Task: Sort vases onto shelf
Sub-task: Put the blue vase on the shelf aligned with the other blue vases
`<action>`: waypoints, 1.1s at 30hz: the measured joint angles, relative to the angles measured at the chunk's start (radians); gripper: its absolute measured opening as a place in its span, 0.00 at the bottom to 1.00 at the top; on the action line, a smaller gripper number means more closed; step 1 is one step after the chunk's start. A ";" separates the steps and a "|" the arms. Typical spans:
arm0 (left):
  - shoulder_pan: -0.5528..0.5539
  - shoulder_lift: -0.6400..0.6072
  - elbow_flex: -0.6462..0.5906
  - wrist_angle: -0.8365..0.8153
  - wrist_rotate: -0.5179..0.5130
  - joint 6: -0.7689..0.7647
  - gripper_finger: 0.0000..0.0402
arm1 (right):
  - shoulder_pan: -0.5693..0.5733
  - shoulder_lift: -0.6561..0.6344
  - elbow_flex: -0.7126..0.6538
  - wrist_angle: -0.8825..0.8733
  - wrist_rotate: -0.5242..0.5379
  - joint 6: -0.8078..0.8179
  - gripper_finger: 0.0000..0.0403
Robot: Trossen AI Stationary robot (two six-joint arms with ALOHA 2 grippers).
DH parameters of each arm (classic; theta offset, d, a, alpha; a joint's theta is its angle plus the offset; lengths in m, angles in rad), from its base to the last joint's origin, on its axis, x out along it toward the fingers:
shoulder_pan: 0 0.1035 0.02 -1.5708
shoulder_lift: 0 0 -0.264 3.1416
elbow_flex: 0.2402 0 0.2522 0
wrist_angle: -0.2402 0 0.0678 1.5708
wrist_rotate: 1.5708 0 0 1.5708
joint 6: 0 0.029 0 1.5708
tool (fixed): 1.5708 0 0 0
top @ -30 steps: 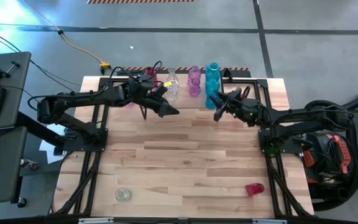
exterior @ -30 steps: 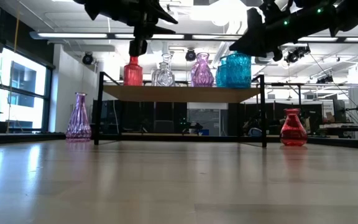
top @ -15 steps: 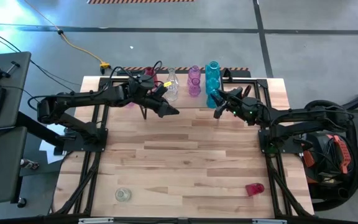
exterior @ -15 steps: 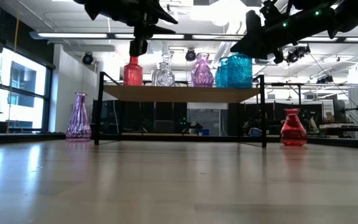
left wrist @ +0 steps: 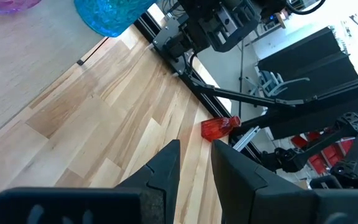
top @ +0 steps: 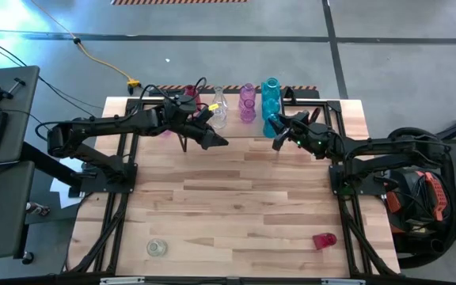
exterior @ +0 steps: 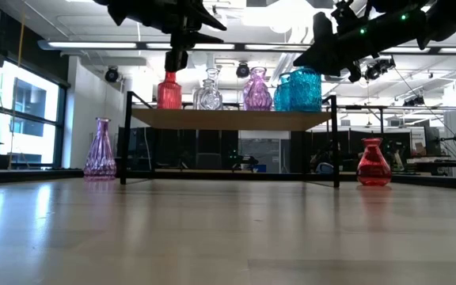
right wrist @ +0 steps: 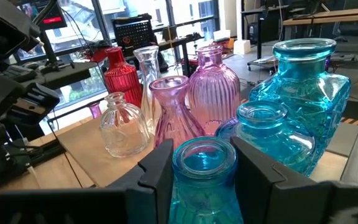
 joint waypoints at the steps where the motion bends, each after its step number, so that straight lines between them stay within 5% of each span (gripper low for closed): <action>1: 0.000 0.000 0.000 0.000 0.000 0.000 0.21 | 0.000 0.000 0.000 0.000 -0.001 -0.002 0.28; 33: 0.000 0.000 0.000 0.000 0.000 -0.002 0.21 | -0.006 0.001 -0.001 -0.002 -0.008 -0.026 0.34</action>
